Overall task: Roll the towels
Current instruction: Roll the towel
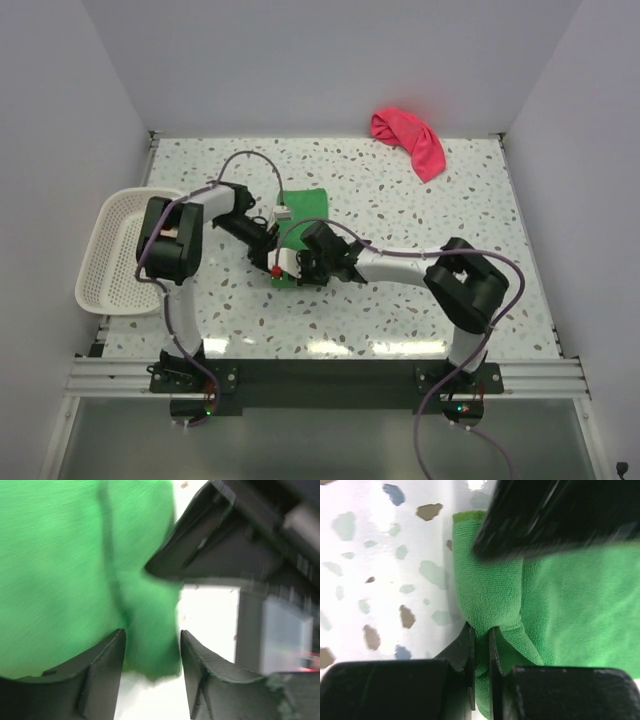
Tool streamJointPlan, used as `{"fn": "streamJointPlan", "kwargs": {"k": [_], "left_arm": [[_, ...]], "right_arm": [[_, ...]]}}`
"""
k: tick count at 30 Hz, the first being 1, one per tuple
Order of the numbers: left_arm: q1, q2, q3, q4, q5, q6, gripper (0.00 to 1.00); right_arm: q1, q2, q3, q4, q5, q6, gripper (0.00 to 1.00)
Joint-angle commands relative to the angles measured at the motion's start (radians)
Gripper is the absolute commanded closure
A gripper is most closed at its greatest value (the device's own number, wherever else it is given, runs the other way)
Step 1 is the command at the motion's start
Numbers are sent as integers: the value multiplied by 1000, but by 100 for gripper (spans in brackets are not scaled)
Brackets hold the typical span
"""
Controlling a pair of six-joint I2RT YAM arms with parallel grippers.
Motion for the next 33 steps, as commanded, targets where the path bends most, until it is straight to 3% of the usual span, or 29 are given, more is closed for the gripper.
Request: {"fn": "streamJointPlan", "kwargs": {"k": [1,5,13,16,17,21,23,25,26,32,33], "left_arm": [[105,-132,-15,65,-91,31,44],[173,-261,-23,145,-94,-18,34],[228,-580,-69,320,-231,-69,25],[249,-759,-167,428,-275,-86,13],[249,-799,-216,449,-284,-92,0],[248,-917,-305,512,-286,-164,0],[243,-889,-304,381,-248,-56,1],[162,-853,-304,279,-276,32,21],[119,-833,-326,274,-313,38,27],[-128,-1041,-624,597,-520,24,32],[-216,-1063,-659,631,-604,43,33]], "right_arm": [[-44,28,30,-239,-199,88,100],[-107,84,99,-321,-333,147,100],[-186,256,303,-525,-523,227,100],[-200,327,365,-577,-583,245,100],[-201,357,377,-586,-596,248,100],[-213,436,461,-657,-680,271,100],[-220,460,484,-674,-711,282,100],[-226,497,518,-707,-740,285,100],[-227,509,527,-720,-746,280,100],[-241,598,589,-783,-795,280,100],[-250,608,598,-789,-806,283,100]]}}
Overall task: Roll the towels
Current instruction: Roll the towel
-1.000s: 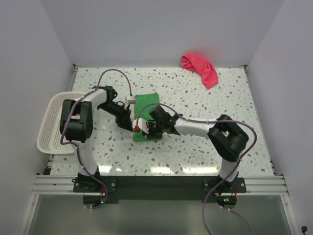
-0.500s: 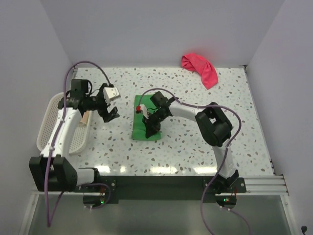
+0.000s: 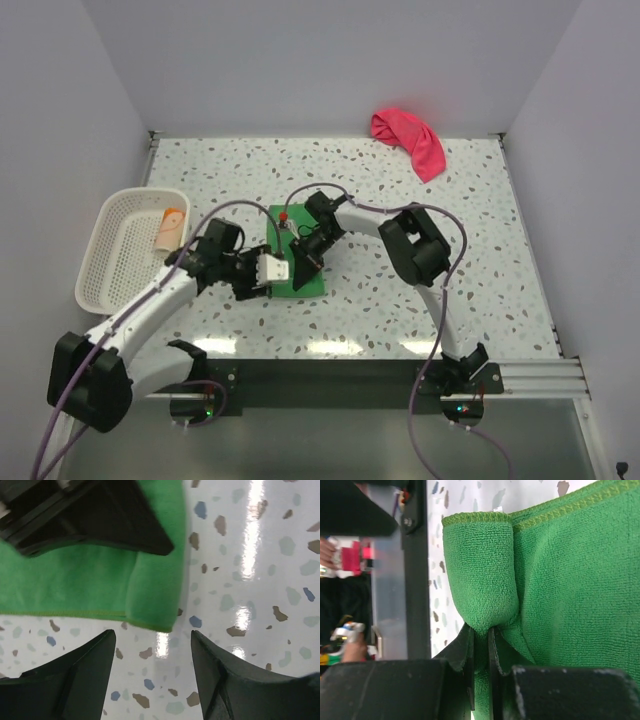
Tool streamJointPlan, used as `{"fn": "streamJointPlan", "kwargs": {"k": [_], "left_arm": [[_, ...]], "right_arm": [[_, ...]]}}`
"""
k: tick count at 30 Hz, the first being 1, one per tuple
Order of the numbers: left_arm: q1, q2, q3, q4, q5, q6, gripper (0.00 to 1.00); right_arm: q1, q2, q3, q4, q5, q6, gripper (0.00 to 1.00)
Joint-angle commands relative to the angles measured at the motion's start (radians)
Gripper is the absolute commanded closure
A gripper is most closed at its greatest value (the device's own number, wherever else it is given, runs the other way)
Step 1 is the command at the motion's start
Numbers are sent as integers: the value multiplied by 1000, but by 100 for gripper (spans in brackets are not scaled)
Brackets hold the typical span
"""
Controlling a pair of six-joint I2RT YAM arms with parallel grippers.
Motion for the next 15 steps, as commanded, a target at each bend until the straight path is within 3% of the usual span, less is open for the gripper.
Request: {"fn": "streamJointPlan", "kwargs": {"k": [1,6,15], "left_arm": [[-161,-129,-116,229,-198,57,34],[-388,-120,-245,354,-378,69,35],[-490,-22,-329,637,-516,43,37]], "right_arm": [[-6,111,-9,-106,57,-2,100],[-20,141,19,-108,44,23,100],[-20,166,45,-123,52,43,100]]}}
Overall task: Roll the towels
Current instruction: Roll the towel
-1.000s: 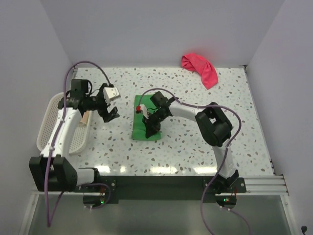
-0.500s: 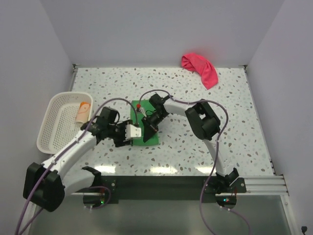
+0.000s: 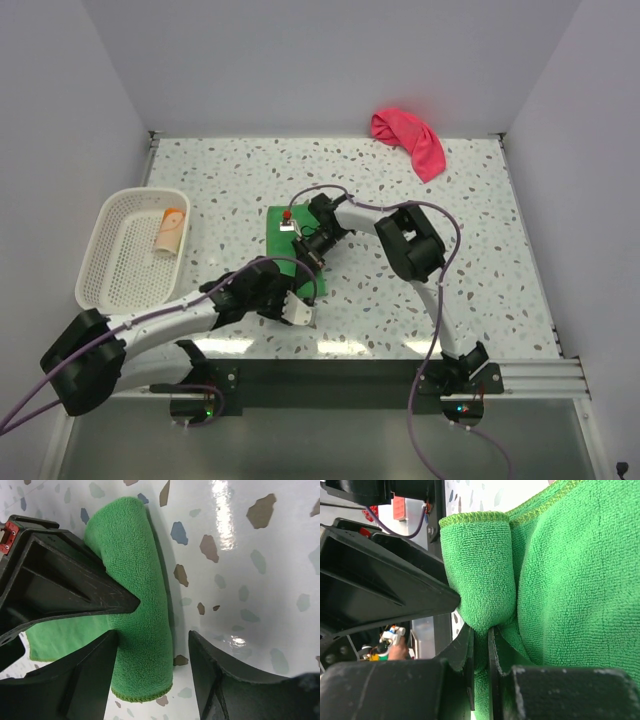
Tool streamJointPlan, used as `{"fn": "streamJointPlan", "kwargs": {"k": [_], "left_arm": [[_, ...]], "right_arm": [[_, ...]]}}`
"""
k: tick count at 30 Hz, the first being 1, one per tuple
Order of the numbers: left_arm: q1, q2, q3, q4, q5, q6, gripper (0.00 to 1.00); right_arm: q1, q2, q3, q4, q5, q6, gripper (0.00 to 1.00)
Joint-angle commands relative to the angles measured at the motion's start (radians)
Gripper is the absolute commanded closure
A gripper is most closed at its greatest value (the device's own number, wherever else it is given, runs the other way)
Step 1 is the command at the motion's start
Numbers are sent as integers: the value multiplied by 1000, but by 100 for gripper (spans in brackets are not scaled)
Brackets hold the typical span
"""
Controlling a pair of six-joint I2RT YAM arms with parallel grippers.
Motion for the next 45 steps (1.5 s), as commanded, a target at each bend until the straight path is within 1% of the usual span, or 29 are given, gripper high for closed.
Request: {"fn": "streamJointPlan", "kwargs": {"k": [1,4,10,12,13,14,15,16,18,19,21,22,24,25,27,28,31,32,33,34,35,37,38,39,40,41,42,44,45], "left_arm": [[-19,1,-46,206,-104,6,36],[-25,4,-92,278,-137,22,36],[-27,54,-124,302,-147,25,38],[-27,80,-131,270,-147,20,43],[-27,91,-126,244,-147,9,56],[-25,114,-102,224,-147,-3,62],[-27,125,-88,113,-126,-23,67],[-24,133,-73,63,-103,-30,72],[-18,147,-42,-37,-46,-47,76],[-11,147,-37,-57,-34,-50,80],[11,150,-30,-112,10,-61,83],[25,156,-22,-135,29,-60,85],[77,183,16,-212,99,-49,88],[102,197,58,-246,128,-38,89],[172,246,99,-328,205,-14,89],[192,268,146,-362,230,-2,87],[260,355,242,-461,323,16,84],[281,404,265,-477,339,11,84],[294,432,291,-514,368,14,81],[306,465,352,-543,385,23,80],[334,545,386,-577,405,34,79],[370,635,497,-695,466,84,76],[410,722,536,-743,487,119,75],[429,764,573,-827,513,167,74],[446,806,642,-862,518,186,74],[475,878,674,-892,521,198,74],[489,906,705,-939,527,219,74],[518,974,774,-968,534,232,74],[522,998,796,-988,535,238,73]], "right_arm": [[12,74,-22,-39,173,-18,100],[12,78,-19,-37,174,-11,100],[11,72,-16,-40,173,3,100],[9,51,-39,-11,184,31,98],[9,40,-48,7,191,46,91],[8,20,-58,21,197,60,87],[0,6,-73,48,202,89,82],[-6,-6,-79,59,202,103,73],[-29,-55,-104,103,214,155,66],[-40,-73,-110,116,223,170,59],[-77,-144,-131,162,240,224,52],[-91,-176,-142,186,263,250,46],[-135,-230,-180,245,280,296,42],[-150,-291,-194,262,300,305,38],[-193,-352,-232,301,323,310,36],[-206,-407,-245,309,372,305,35],[-233,-521,-301,332,446,243,33],[-244,-544,-333,345,485,220,32],[-246,-566,-346,354,501,203,30],[-246,-589,-358,355,515,186,30],[-247,-621,-370,360,541,170,29],[-247,-653,-412,381,553,146,22],[-246,-685,-426,384,555,137,18],[-246,-701,-456,400,556,126,16],[-246,-716,-473,407,558,117,5],[-244,-736,-490,411,559,108,1],[-239,-768,-518,412,566,77,2],[-218,-802,-545,421,581,46,2],[-206,-834,-573,440,587,11,7]]}}
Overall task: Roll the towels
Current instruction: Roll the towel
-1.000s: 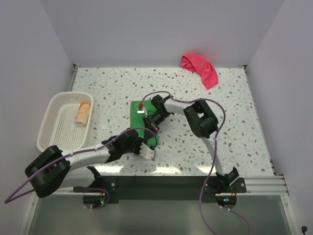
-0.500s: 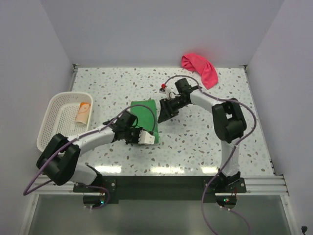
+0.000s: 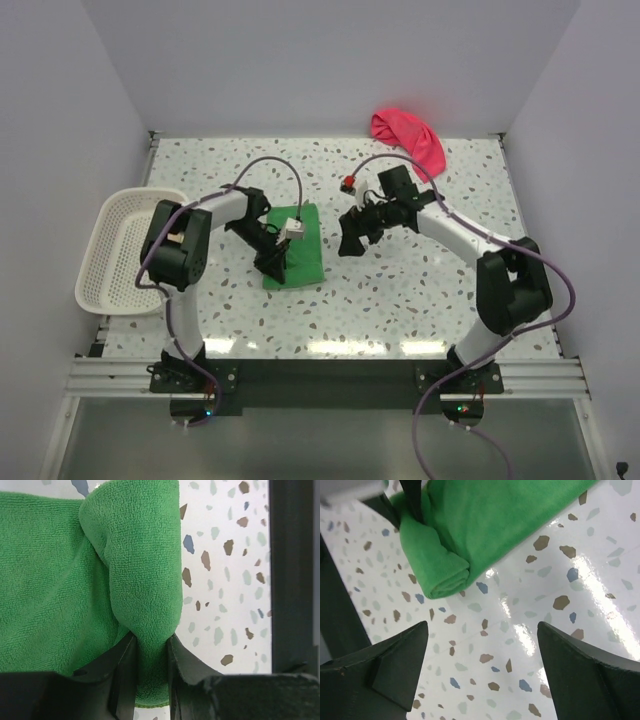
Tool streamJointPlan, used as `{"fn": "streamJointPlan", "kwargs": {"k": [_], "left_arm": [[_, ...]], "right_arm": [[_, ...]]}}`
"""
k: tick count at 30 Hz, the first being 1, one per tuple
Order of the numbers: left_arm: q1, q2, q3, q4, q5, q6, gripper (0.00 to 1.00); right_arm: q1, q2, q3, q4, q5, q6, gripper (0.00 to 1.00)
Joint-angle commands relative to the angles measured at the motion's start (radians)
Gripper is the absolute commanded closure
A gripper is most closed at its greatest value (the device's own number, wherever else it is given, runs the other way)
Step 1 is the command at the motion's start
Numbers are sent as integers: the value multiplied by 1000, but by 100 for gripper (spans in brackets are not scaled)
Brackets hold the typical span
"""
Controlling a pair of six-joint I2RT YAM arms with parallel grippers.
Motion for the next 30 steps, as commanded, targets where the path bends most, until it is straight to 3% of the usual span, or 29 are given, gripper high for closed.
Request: {"fn": "streamJointPlan", "kwargs": {"k": [1,7,17,25,26,29,30], "left_arm": [[40,161,42,-179,-143,103,73],[51,301,131,-228,-160,120,70],[68,362,212,-265,-149,134,67],[71,370,228,-268,-141,135,62],[71,369,229,-268,-141,135,62],[74,364,231,-254,-141,129,59],[76,359,231,-248,-135,122,54]], "right_arm": [[41,-99,-54,67,81,-116,9],[248,-93,-68,125,231,-244,36],[528,51,-36,198,450,-444,39],[585,161,-93,380,573,-509,42],[588,172,-94,381,573,-512,45],[591,191,-106,372,539,-517,67],[590,194,-110,352,530,-518,80]]}}
